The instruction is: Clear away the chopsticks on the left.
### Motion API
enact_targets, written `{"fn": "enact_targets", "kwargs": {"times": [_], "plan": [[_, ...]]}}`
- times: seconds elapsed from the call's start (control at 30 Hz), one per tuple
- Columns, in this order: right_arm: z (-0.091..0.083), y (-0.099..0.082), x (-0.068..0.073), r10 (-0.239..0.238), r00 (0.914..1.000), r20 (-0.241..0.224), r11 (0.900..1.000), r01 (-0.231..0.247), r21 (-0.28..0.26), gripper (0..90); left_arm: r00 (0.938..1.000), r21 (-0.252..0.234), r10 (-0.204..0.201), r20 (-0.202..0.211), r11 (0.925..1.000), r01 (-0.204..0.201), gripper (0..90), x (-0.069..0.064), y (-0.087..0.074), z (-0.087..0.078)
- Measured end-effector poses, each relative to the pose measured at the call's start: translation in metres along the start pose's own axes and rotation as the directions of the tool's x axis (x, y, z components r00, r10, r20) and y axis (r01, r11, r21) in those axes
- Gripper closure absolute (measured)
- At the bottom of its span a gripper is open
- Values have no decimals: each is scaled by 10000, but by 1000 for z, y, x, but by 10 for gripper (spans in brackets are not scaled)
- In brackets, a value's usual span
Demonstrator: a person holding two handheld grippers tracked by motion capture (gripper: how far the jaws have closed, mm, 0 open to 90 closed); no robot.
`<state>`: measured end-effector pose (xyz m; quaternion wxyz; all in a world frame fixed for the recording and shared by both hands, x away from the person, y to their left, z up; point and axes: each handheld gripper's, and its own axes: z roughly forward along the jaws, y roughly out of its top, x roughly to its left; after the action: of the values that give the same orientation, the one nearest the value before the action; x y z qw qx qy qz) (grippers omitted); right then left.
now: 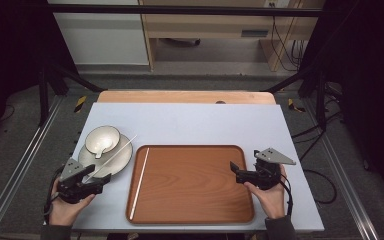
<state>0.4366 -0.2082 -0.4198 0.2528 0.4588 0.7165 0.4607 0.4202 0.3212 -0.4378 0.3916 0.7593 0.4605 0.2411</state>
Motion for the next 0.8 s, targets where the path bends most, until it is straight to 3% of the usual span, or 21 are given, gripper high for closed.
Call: {"fn": "enact_targets", "kwargs": {"times": [0.2,0.43,0.8], "plan": [[1,0,1,2,10000,14,10000,-2,32,60,9994,334,233,-261,9992,-225,348,12,6,10],[2,-1,1,-43,10000,-39,9999,43,98,60,9991,842,349,-245,9959,-327,490,24,5,25],[4,-1,1,-68,10000,-48,9999,69,128,61,9983,1322,577,-66,9896,-563,660,28,4,39]]}}
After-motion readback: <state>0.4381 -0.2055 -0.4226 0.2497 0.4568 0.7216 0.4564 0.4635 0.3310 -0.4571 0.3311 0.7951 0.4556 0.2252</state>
